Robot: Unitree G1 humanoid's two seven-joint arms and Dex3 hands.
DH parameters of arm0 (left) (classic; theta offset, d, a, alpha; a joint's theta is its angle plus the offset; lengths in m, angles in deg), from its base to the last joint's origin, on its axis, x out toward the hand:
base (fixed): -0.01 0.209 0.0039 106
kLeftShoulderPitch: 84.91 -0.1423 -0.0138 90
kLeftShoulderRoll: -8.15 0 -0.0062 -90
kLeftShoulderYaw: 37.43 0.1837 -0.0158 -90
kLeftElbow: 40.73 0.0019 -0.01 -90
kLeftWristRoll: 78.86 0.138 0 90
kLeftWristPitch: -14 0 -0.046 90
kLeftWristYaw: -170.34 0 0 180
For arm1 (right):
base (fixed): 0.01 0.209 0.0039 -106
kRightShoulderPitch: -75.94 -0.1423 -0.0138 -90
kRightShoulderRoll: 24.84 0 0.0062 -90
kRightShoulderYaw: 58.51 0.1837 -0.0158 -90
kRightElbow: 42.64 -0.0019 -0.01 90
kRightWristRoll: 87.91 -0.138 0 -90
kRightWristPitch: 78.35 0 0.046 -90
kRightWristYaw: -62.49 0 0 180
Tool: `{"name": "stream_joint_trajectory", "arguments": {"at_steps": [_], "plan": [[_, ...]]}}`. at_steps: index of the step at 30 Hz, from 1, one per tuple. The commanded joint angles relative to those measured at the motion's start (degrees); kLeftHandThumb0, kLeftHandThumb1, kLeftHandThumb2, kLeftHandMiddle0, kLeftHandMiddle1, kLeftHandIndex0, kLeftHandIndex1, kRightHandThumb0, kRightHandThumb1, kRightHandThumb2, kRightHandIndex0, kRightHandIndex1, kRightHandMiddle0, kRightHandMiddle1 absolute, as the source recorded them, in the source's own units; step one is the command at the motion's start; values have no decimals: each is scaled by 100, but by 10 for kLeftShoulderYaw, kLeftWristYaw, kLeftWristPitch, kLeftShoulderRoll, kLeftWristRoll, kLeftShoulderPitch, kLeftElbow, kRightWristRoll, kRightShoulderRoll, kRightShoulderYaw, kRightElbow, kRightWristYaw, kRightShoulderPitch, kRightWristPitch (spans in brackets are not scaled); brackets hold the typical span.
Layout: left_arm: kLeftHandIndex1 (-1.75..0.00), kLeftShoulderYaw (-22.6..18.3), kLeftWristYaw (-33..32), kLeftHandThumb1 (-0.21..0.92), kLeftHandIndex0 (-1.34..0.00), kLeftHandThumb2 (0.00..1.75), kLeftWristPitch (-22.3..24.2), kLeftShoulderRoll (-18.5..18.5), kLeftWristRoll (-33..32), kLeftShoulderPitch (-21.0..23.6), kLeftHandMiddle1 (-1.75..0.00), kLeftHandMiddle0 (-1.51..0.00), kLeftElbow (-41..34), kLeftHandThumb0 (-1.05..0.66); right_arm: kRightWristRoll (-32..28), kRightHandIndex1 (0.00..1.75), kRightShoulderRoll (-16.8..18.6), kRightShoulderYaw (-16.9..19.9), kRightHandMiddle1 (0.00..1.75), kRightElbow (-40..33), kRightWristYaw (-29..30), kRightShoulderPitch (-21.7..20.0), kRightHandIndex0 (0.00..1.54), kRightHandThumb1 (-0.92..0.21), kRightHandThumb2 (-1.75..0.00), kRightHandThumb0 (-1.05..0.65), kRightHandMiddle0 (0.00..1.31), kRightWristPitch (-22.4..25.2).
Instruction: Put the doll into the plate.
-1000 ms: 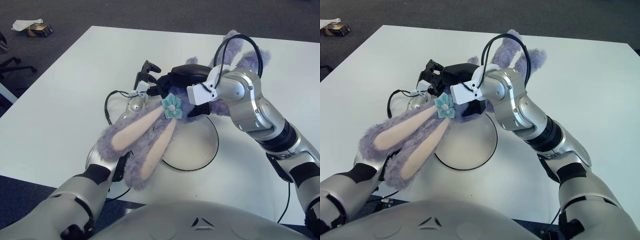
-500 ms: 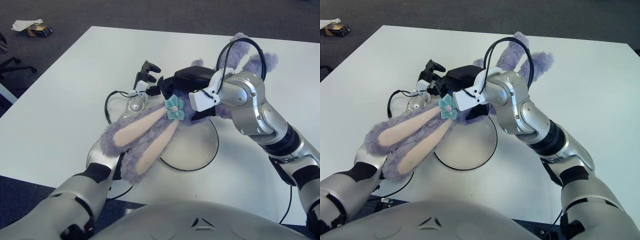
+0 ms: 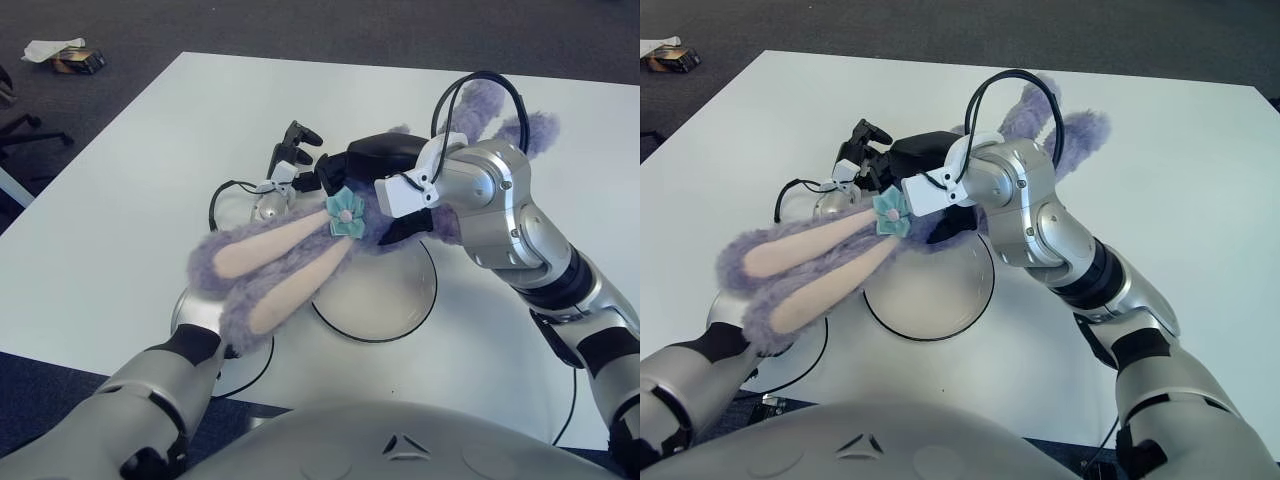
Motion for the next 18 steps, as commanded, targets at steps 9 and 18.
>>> {"name": "stream_joint_trajectory", "arguments": {"at_steps": [9, 18], "plan": [[-175, 11, 4, 56, -31, 104, 20, -4, 14, -21, -175, -33, 21, 0, -13, 175, 4, 22, 175, -31, 6, 10, 61, -17, -149, -1, 59, -11], [-175, 15, -3, 56, -31, 104, 14, -4, 16, -22, -175, -33, 19, 0, -20, 175, -12, 26, 175, -51, 10, 25, 61, -16, -150, -1, 60, -50]]}}
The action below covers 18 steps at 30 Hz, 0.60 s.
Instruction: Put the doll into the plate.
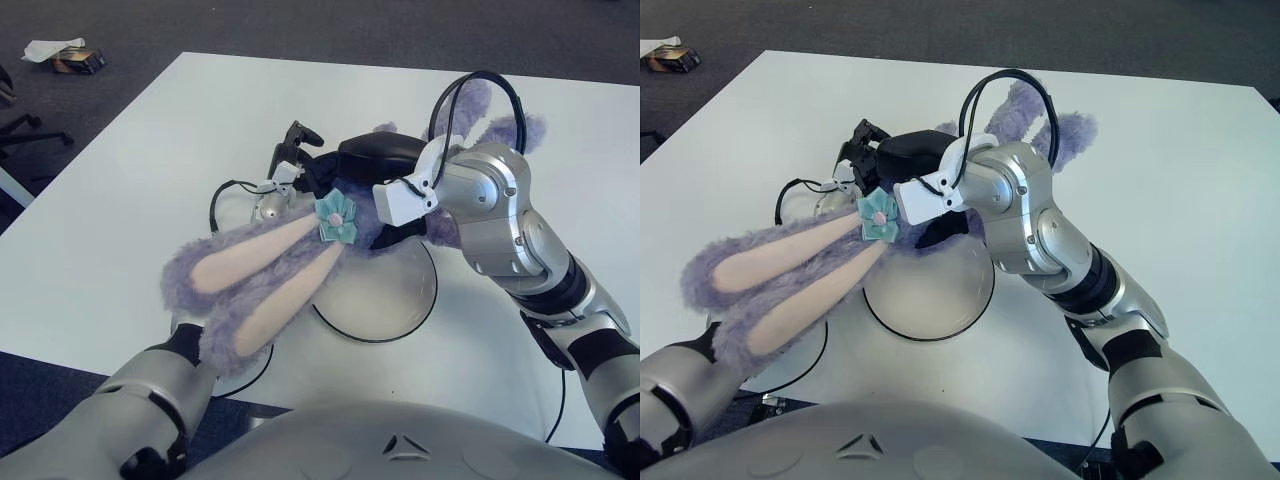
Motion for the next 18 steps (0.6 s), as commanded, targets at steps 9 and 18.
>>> {"name": "stream_joint_trajectory", "arguments": {"at_steps": [9, 18], "plan": [[-175, 12, 5, 56, -31, 104, 1, -2, 13, -25, -175, -33, 19, 0, -27, 175, -8, 30, 175, -20, 23, 31, 61, -16, -150, -1, 60, -62], [-175, 6, 15, 56, -31, 104, 4, -4, 2, -25, -175, -33, 18, 0, -26, 175, -24, 42, 175, -18, 57, 54, 58, -21, -145, -1, 57, -143]]}}
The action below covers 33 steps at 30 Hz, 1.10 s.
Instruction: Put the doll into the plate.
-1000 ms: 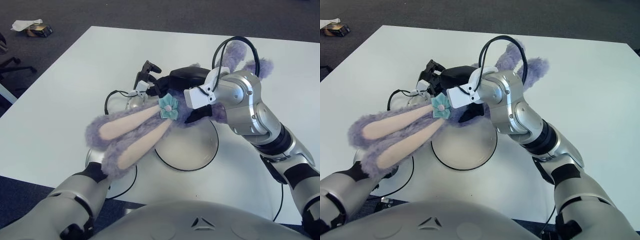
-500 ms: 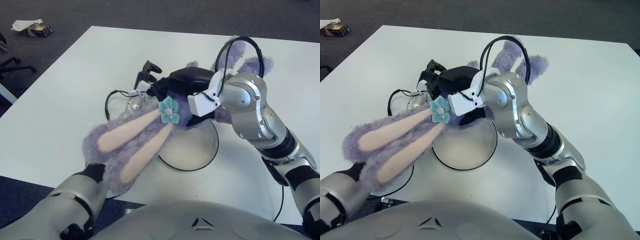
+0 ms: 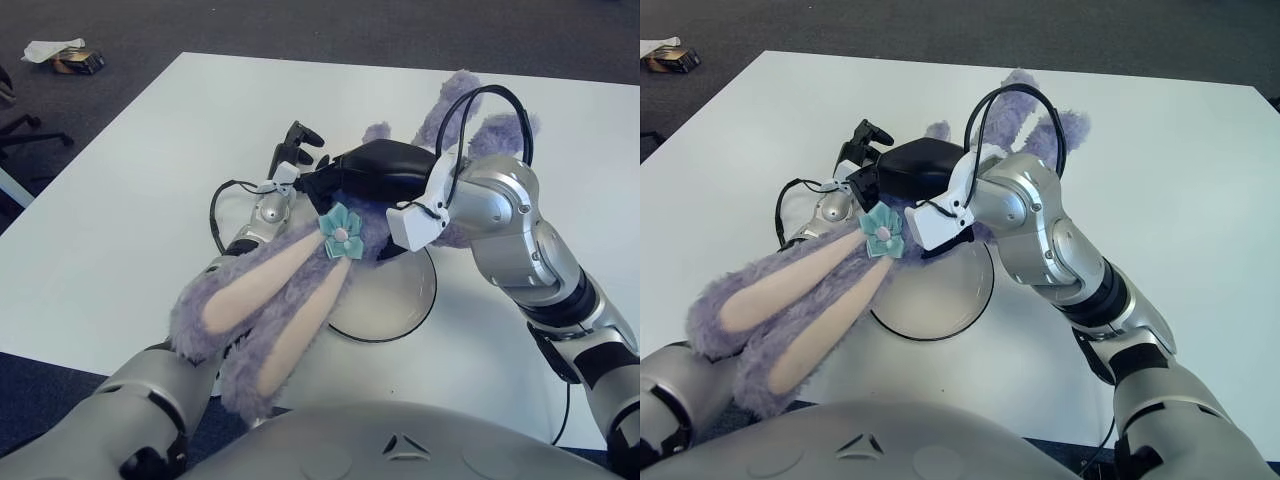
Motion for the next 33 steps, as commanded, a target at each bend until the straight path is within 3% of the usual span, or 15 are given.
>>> {"name": "stream_joint_trajectory", "arguments": {"at_steps": [1, 4, 7, 17, 19, 22, 26, 32, 33], "plan": [[-175, 1, 15, 56, -31, 104, 11, -5, 3, -25, -175, -33, 17, 0, -2, 175, -16, 14, 175, -3, 14, 8, 58, -21, -145, -1, 57, -36], [-175, 2, 14, 56, -31, 104, 9, -5, 3, -26, -175, -33, 17, 0, -2, 175, -21, 17, 160, 0, 13, 10, 70, -16, -145, -1, 60, -51], [-175, 5, 10, 56, -31, 103, 9, -4, 7, -26, -175, -33, 17, 0, -3, 175, -22, 19, 156, 1, 9, 10, 74, -15, -145, -1, 61, -56], [-175, 8, 12, 56, -31, 103, 19, -5, 9, -23, -175, -32, 16, 0, -16, 175, -16, 15, 154, 0, -43, -7, 67, -26, -132, -1, 54, -12], [-175, 9, 10, 56, -31, 104, 20, -6, 10, -23, -175, -33, 16, 0, -11, 175, -15, 11, 153, -3, -50, -8, 63, -31, -127, -1, 51, -3], [-175, 11, 6, 55, -32, 105, 19, -6, 12, -23, -175, -33, 16, 0, -3, 175, -14, 8, 167, -6, -55, -8, 46, -42, -118, -1, 41, 6], [-175, 15, 0, 55, -32, 105, 18, -5, 17, -23, -175, -33, 16, 0, 10, 175, -13, 1, 173, -9, -63, -11, 33, -57, -102, -1, 31, 20], [-175, 22, -8, 56, -31, 104, 20, -4, 26, -22, -175, -33, 16, 0, 25, 175, -13, -6, 174, -11, -76, -15, 17, -83, -68, -1, 15, 32], [-175, 23, -9, 56, -31, 104, 21, -4, 27, -22, -175, -33, 16, 0, 26, 175, -13, -6, 165, -11, -77, -15, 20, -80, -72, 7, 12, 32]]}}
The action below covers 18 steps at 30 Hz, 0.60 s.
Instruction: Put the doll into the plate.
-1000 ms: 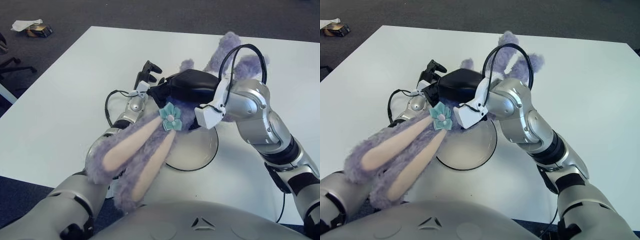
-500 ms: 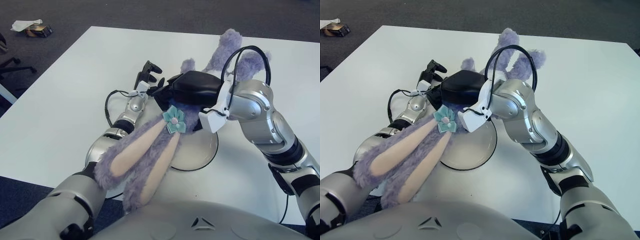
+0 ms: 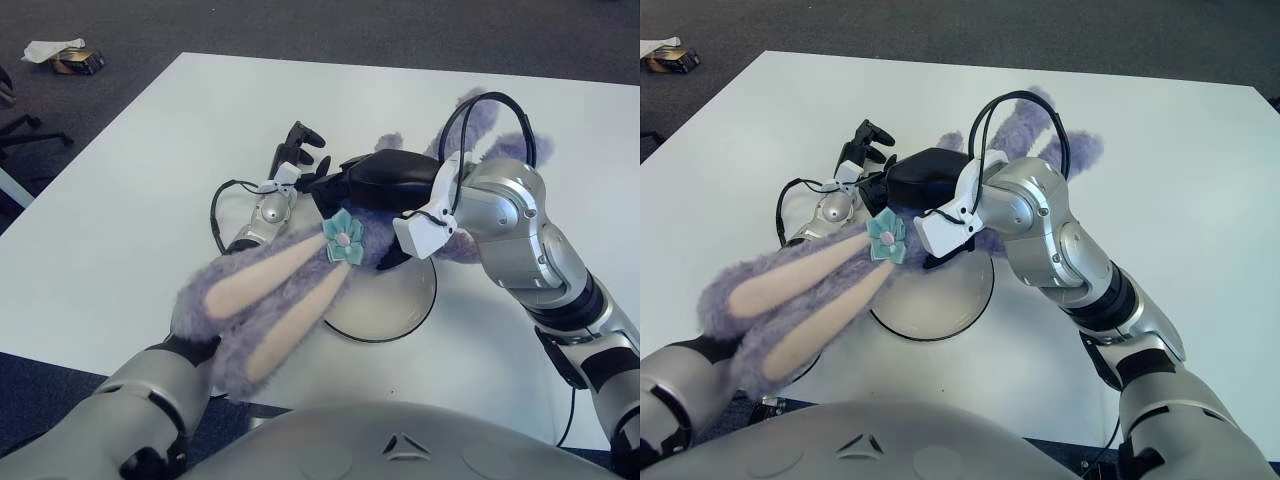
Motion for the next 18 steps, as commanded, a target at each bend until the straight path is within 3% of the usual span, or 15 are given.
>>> {"name": "stream_joint_trajectory", "arguments": {"at_steps": [1, 5, 12, 15, 18], "plan": [[-175, 10, 5, 56, -31, 104, 21, -5, 12, -21, -175, -33, 17, 0, 12, 175, 1, -4, 152, -9, -7, -18, 26, -73, -79, 18, 8, 2], [-175, 10, 5, 56, -31, 104, 25, -6, 13, -20, -175, -33, 16, 0, 13, 175, 3, -5, 125, -9, -9, -18, 34, -66, -88, 33, 2, 2], [-175, 11, 7, 56, -31, 104, 23, -6, 14, -20, -175, -33, 15, 0, 10, 175, 10, -9, 116, -8, -13, -22, 33, -68, -84, 36, 0, 2], [-175, 13, 7, 56, -31, 104, 21, -6, 16, -19, -175, -33, 15, 0, 2, 172, 9, -3, 113, -8, -1, -18, 27, -83, -61, 35, 0, -20], [-175, 14, 7, 55, -32, 105, 21, -6, 16, -19, -175, -33, 15, 0, -2, 171, 8, 4, 111, -7, 17, -11, 24, -89, -53, 34, 0, -45]]}}
